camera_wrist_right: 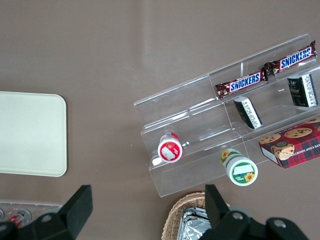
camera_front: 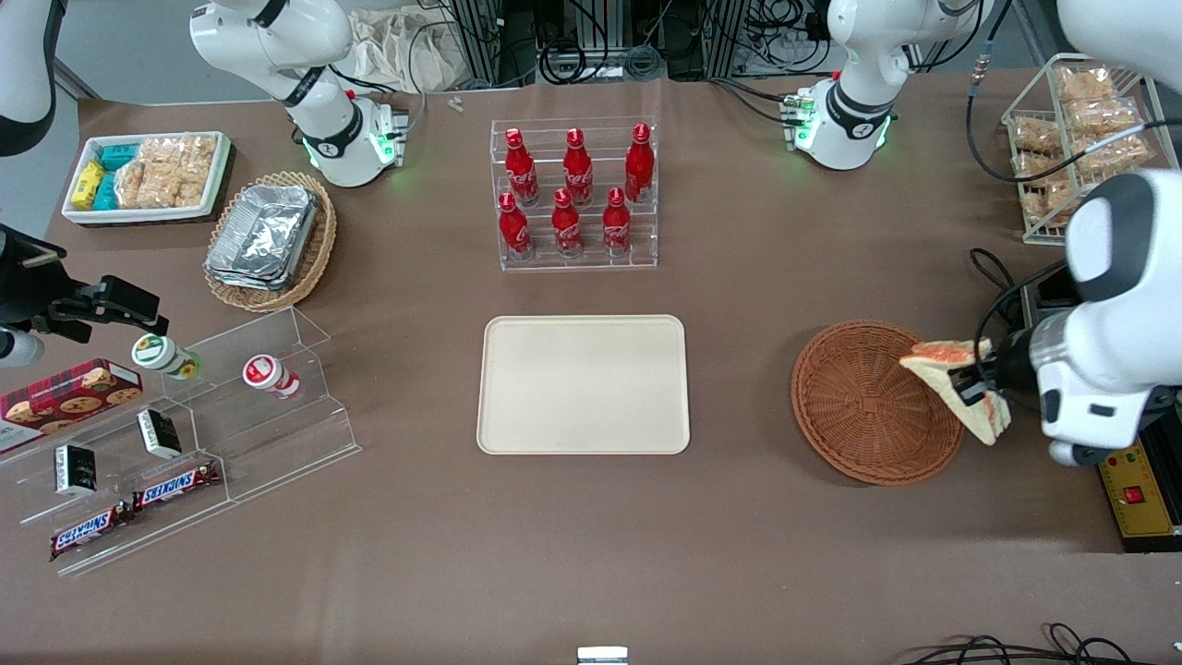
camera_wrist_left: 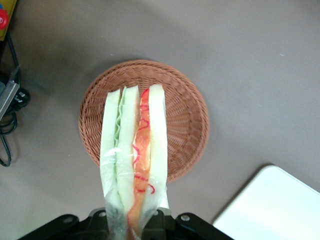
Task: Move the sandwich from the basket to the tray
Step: 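Lift the sandwich up out of the basket with the left gripper, then carry the sandwich with the left gripper over the cream tray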
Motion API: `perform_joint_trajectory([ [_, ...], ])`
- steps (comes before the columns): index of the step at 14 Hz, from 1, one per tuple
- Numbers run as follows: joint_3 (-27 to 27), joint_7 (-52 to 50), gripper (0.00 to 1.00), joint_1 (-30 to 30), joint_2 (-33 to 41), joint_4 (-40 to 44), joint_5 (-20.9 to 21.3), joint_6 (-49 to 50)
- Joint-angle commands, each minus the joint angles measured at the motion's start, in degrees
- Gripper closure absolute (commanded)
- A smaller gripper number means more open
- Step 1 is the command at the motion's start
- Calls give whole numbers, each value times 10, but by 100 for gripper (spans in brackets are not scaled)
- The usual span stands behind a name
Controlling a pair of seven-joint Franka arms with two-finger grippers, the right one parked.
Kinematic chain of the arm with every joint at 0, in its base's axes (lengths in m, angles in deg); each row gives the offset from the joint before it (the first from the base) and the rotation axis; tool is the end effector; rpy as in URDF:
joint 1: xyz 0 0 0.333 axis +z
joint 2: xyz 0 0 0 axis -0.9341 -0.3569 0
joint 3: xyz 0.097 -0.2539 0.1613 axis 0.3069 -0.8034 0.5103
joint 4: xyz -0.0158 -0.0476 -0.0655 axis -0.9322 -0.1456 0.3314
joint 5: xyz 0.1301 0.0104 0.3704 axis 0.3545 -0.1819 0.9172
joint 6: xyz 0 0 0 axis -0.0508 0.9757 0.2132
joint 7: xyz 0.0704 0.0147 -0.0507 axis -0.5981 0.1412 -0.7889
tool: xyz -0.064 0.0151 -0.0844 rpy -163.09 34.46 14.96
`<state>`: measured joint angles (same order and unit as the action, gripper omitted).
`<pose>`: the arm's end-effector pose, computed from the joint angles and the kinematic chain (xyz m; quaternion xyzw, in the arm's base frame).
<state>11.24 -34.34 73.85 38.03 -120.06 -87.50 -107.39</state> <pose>0.6558 -0.0525 0.5161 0.9625 0.2652 -0.0572 0.0056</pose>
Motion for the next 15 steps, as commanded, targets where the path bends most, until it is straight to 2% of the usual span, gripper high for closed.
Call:
perform_joint_trajectory([
  [1, -50, 19, 100, -8, -17, 31, -7, 20],
  [4, -94, 105, 100, -33, -40, 31, -7, 11],
  [6, -94, 99, 100, -81, -46, 21, -1, -24],
  [11, -92, 81, 100, -164, -87, -67, 1, -140],
  [12, -91, 61, 100, -181, -103, -70, 17, -153],
  [14, -91, 18, 100, -214, -147, -70, 77, -177],
  [15, -91, 10, 100, -228, -168, -70, 89, -194],
])
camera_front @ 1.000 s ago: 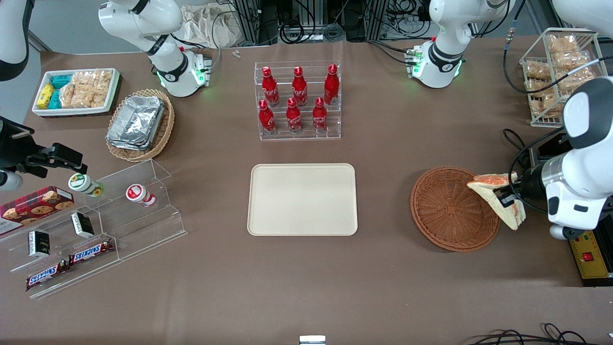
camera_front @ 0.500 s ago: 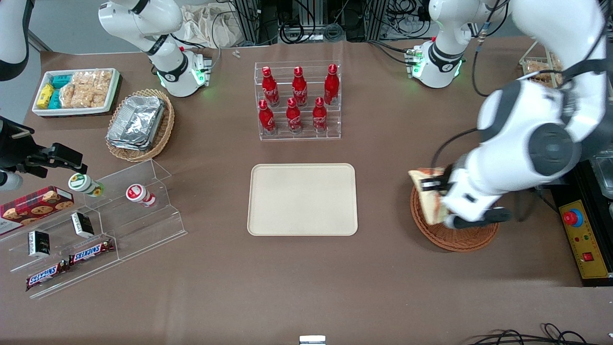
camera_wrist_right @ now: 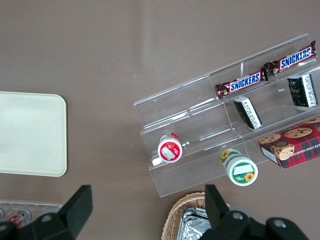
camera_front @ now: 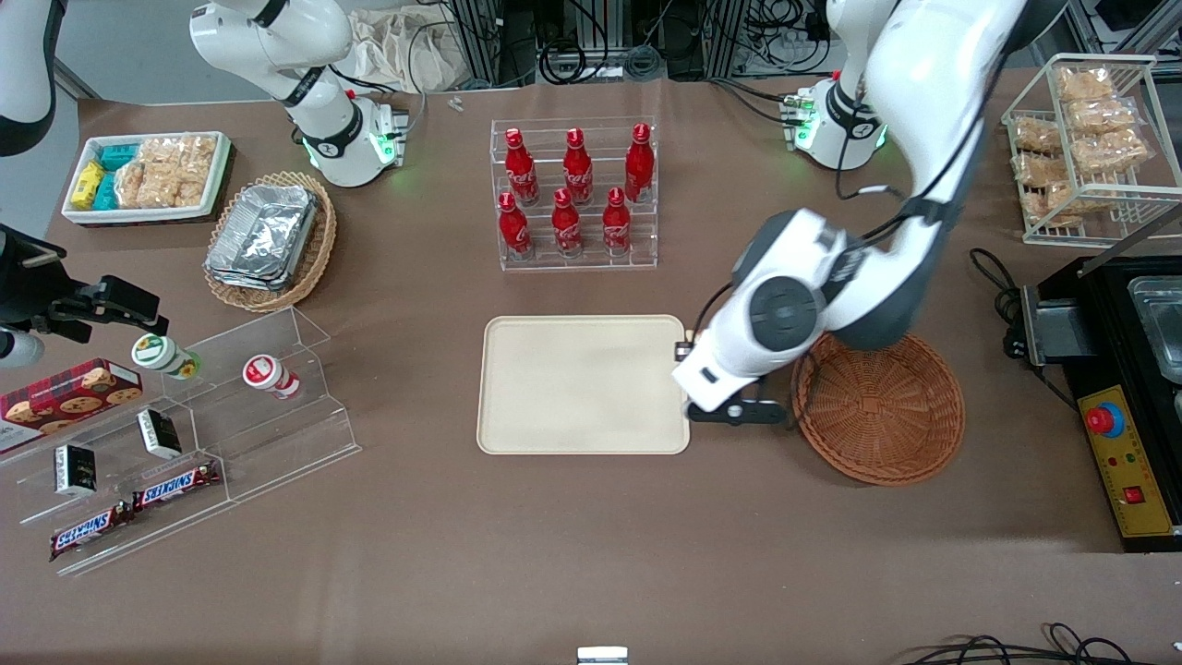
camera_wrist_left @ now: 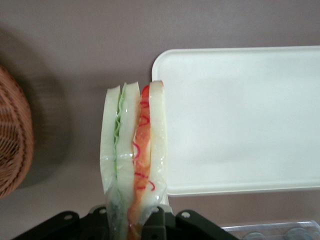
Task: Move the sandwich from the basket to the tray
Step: 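Carry the sandwich with the left gripper over the cream tray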
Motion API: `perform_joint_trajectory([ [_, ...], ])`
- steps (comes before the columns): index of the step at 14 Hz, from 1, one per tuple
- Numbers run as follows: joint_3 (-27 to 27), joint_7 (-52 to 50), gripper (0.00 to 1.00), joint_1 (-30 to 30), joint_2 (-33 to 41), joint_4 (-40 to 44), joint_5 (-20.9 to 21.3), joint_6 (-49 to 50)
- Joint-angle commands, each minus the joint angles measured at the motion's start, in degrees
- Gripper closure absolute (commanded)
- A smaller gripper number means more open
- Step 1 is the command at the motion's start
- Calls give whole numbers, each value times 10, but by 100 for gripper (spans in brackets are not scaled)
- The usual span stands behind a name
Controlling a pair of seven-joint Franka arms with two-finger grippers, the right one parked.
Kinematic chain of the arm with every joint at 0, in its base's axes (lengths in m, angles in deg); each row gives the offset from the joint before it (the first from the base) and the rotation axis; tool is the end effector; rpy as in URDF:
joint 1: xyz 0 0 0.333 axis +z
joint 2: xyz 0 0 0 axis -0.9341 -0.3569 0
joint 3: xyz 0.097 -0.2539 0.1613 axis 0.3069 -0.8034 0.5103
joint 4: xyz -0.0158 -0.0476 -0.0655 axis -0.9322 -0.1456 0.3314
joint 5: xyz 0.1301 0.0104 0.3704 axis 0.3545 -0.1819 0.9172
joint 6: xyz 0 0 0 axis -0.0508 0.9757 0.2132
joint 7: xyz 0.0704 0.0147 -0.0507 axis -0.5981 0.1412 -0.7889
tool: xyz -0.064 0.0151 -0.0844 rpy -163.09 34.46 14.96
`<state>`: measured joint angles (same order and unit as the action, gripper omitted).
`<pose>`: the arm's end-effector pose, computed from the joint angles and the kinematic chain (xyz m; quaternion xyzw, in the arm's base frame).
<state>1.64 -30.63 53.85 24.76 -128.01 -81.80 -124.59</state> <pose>0.5859 -0.3671 0.3330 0.9960 -0.0262 -0.0852 0.0010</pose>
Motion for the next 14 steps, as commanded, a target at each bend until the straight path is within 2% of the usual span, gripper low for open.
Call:
perform_joint_trajectory([
  [1, 5, -29, 100, -35, -52, 9, 34, -38],
  [6, 5, -22, 100, -45, -96, 9, 36, -94],
  [8, 5, -25, 100, -46, -109, 9, 57, -105],
  [9, 5, -26, 94, -51, -113, 9, 58, -107],
  [10, 5, -30, 77, -58, -114, 9, 59, -107],
  [11, 5, -40, 53, -58, -114, 9, 59, -106],
  [12, 5, -44, 21, -58, -114, 9, 60, -105],
  [13, 6, -44, 1, -58, -113, 9, 60, -104],
  [14, 6, -46, 1, -57, -111, 9, 59, -102],
])
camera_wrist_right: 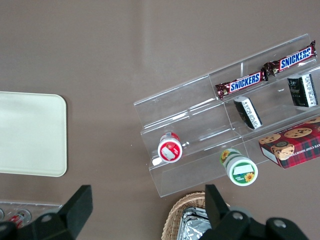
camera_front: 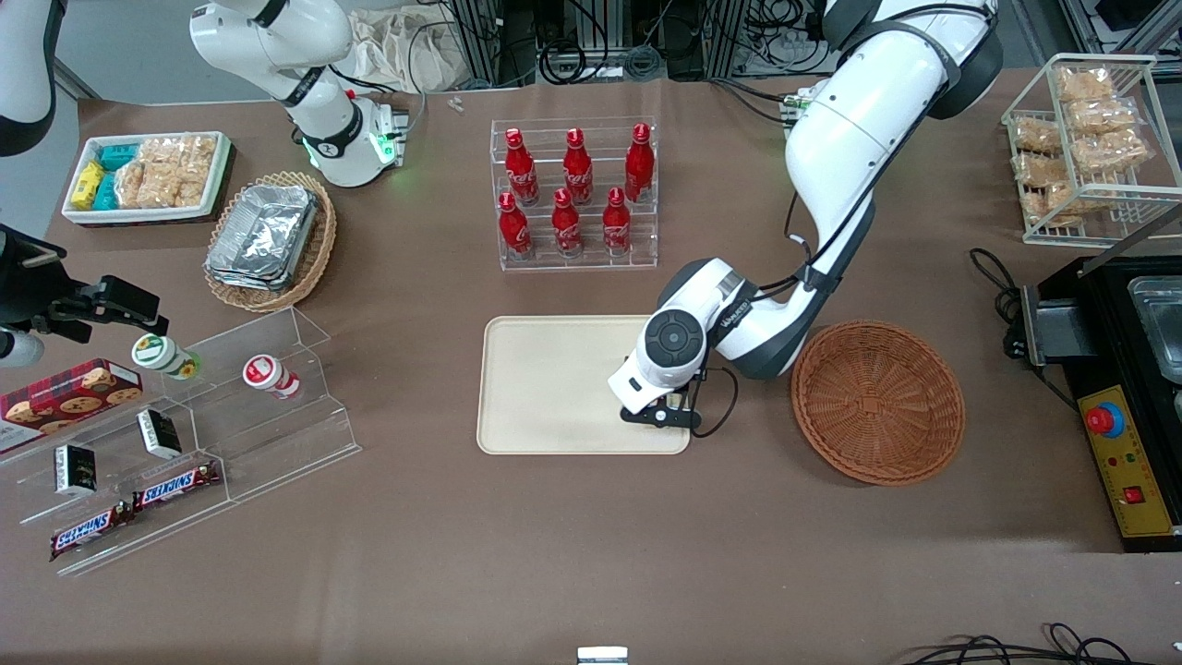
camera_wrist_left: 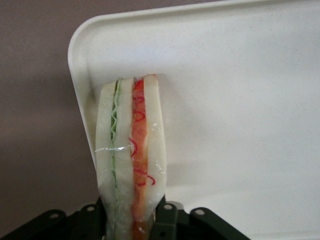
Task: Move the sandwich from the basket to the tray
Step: 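Lower the sandwich onto the tray and open the left gripper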
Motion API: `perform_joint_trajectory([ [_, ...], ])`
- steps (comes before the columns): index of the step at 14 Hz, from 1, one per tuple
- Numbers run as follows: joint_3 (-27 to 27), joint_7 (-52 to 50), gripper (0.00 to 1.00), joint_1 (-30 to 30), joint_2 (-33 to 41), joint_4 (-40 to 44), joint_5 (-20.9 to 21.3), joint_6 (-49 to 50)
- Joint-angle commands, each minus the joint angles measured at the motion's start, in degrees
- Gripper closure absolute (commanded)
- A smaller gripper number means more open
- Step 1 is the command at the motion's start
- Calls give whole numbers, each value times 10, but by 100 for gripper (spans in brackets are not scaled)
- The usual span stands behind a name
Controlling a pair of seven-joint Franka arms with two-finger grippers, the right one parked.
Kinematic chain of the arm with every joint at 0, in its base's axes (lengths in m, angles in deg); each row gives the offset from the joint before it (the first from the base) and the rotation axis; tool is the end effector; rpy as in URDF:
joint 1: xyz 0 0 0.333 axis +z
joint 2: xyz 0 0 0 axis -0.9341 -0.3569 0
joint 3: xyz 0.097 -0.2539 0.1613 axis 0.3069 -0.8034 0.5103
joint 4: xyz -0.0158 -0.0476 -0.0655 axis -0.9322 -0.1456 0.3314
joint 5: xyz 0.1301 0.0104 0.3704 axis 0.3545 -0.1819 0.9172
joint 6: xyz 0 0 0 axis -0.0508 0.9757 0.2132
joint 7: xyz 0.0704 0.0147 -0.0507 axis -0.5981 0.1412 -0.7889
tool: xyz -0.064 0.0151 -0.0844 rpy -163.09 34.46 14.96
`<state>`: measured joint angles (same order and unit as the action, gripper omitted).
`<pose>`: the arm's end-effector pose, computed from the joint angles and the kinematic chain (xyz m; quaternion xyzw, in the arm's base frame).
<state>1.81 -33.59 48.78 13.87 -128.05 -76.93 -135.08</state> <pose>0.5622 -0.4216 0.2178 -0.9951 0.0569 0.0803 0.0054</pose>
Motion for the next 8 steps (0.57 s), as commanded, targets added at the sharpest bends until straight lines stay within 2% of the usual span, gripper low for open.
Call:
perform_joint_trajectory([
  [1, 5, -16, 0, -3, 0, 10, 11, 5],
  [5, 26, -40, 0, 0, 37, 14, 4, 20],
  [8, 56, -41, 1, 1, 98, 10, 8, 95],
])
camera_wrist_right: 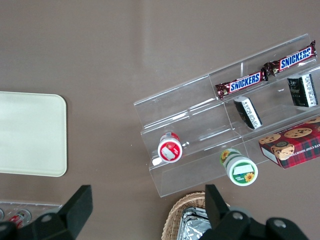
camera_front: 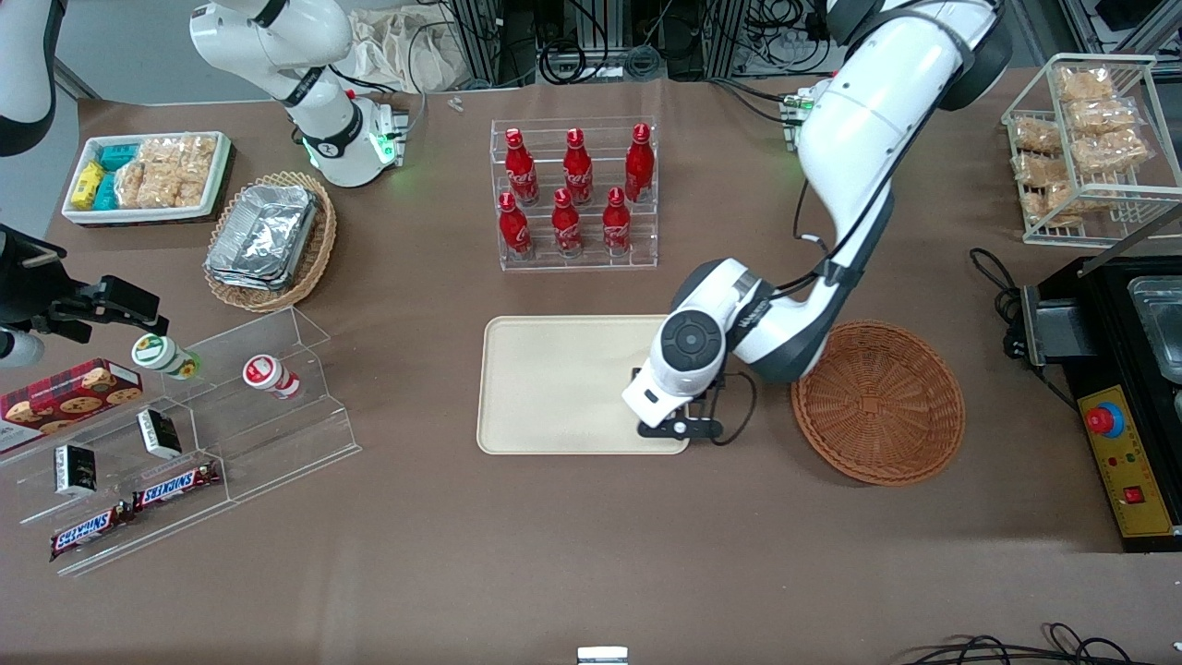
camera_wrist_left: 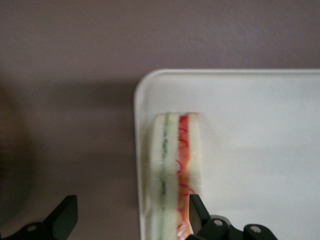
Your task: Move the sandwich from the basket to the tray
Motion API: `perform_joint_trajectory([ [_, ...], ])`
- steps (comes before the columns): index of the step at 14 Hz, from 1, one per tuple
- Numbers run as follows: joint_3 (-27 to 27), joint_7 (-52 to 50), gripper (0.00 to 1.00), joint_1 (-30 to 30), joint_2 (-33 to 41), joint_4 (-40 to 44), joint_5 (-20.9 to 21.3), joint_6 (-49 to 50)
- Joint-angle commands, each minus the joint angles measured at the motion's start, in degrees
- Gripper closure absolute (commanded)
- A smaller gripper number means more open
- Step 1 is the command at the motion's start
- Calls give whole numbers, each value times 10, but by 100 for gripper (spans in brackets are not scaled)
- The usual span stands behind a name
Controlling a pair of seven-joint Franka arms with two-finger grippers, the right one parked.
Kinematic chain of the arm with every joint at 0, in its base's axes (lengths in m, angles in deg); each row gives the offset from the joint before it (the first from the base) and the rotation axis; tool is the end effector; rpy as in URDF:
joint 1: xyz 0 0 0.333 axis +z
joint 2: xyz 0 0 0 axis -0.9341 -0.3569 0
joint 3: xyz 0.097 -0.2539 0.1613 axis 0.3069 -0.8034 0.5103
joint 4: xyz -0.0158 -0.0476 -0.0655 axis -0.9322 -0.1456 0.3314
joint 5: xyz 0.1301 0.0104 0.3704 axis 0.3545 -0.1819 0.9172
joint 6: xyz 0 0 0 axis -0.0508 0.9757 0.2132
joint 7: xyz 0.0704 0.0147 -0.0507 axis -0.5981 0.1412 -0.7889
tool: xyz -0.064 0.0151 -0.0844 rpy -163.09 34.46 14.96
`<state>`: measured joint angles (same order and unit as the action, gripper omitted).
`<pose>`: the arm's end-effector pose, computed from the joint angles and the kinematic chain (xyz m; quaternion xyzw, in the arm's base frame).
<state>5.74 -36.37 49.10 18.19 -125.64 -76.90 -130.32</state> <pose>0.5963 -0.3847 0.2726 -0.9982 0.0007 0.0520 0.0306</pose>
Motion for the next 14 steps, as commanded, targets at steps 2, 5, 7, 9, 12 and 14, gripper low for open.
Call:
perform_joint_trajectory([
  [2, 43, -14, 1, -2, 102, -19, -1, 83],
  [5, 105, -12, 1, -1, 188, -70, -37, 85],
  [7, 144, -12, 1, -2, 245, -104, -50, 85],
  [9, 188, 2, 1, -2, 288, -116, -73, 89],
  [12, 253, 103, 1, -2, 364, -178, -110, 88],
  [14, 290, 150, 1, -3, 383, -186, -124, 89],
])
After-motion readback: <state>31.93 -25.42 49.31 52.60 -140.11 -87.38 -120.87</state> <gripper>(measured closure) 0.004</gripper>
